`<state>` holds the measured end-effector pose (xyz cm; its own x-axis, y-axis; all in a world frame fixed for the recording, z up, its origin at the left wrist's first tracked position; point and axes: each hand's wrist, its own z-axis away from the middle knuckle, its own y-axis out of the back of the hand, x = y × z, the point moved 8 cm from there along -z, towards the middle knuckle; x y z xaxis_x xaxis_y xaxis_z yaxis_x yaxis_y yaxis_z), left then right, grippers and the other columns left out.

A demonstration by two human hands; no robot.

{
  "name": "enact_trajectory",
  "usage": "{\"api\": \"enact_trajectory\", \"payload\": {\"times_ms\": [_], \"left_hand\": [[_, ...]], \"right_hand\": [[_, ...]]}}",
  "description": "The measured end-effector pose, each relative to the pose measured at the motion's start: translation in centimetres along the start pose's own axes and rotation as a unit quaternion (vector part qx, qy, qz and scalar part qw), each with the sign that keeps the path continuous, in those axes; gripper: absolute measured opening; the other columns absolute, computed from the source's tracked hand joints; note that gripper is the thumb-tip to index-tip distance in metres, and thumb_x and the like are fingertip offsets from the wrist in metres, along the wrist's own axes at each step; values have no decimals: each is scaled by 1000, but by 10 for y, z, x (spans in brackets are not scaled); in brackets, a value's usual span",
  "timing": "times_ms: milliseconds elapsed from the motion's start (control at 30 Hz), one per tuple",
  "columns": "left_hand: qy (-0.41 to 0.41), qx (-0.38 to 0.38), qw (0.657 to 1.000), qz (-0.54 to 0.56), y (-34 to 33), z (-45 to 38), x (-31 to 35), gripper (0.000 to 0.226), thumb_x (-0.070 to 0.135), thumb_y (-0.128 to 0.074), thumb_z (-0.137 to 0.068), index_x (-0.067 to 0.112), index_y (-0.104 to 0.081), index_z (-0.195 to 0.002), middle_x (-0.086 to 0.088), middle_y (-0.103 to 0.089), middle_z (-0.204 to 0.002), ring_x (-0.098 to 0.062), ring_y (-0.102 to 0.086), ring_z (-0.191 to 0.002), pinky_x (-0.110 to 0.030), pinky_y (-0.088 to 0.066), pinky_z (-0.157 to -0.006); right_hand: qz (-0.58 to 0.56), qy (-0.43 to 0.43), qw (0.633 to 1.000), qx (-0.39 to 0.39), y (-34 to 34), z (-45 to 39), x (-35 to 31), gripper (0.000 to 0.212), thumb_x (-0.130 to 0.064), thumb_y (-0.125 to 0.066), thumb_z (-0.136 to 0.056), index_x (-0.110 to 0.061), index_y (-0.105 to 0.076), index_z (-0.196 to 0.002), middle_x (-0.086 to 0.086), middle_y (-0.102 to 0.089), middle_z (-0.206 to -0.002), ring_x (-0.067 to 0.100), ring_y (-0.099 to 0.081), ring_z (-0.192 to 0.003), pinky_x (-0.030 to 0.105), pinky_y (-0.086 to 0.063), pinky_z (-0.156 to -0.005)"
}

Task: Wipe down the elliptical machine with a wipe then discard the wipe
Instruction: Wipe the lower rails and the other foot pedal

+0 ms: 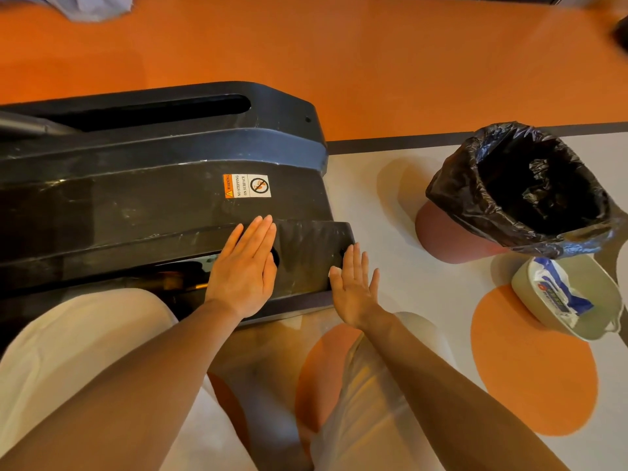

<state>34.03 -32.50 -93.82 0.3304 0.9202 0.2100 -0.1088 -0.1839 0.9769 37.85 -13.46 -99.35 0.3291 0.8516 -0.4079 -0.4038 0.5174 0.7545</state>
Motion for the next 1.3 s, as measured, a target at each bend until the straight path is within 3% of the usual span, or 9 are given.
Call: {"api": "enact_trajectory", "payload": {"times_ms": [300, 433, 633, 867, 1067, 1200, 1300], "left_hand": [[4, 2, 1000, 7, 0, -1, -2, 65, 38, -4, -99, 12, -28, -153, -2, -24, -162, -15, -11, -150, -35, -6, -123], [4, -2, 1000, 11, 1, 1, 0, 64, 37, -3, -98, 12, -25, -154, -1, -21, -163, -13, -8, -151, -34, -3, -123], [6, -1, 1000, 24, 2, 1, 1, 64, 36, -6, -99, 12, -29, -153, -3, -25, -162, -15, -13, -151, -37, -9, -123], [2, -4, 1000, 15, 2, 1, 1, 69, 40, 3, -95, 14, -19, -155, 0, -15, -164, -12, -3, -151, -32, 2, -122], [5, -2, 1000, 13, 3, 0, 2, 68, 39, 1, -97, 13, -23, -155, -1, -19, -163, -14, -8, -151, -33, -1, -122], [6, -6, 1000, 7, 2, 1, 2, 69, 39, 3, -95, 14, -20, -155, 0, -15, -164, -13, -4, -152, -32, 2, -122], [5, -7, 1000, -2, 2, 0, 0, 68, 39, 2, -96, 13, -21, -155, -1, -17, -164, -14, -7, -152, -32, 1, -122]], "right_hand": [[-36, -48, 998, -7, 13, -17, 8, 60, -43, -10, -105, -18, 17, -153, 0, 23, -161, 19, 22, -147, 43, 17, -118], [4, -58, 998, 10, -5, 9, 6, 59, -44, -4, -104, -19, 19, -152, -1, 28, -159, 18, 25, -146, 44, 22, -115], [1, -59, 998, 16, -11, 15, 2, 59, -43, -6, -104, -21, 18, -152, -2, 27, -159, 17, 26, -146, 47, 20, -116], [-30, -83, 996, -7, 6, -8, 13, 62, -45, -10, -105, -17, 17, -153, 1, 24, -161, 19, 23, -147, 46, 18, -117], [-7, -24, 1000, 19, -9, 18, -17, 59, -42, -8, -105, -20, 18, -153, -2, 25, -160, 18, 26, -146, 44, 20, -117], [43, 18, 999, 26, -11, 20, -22, 65, -54, 2, -97, -23, 19, -152, -5, 25, -159, 15, 26, -146, 46, 24, -115], [54, -31, 998, 9, 2, -2, -3, 64, -52, -3, -101, -20, 18, -153, -1, 23, -161, 17, 23, -147, 48, 23, -114]]}}
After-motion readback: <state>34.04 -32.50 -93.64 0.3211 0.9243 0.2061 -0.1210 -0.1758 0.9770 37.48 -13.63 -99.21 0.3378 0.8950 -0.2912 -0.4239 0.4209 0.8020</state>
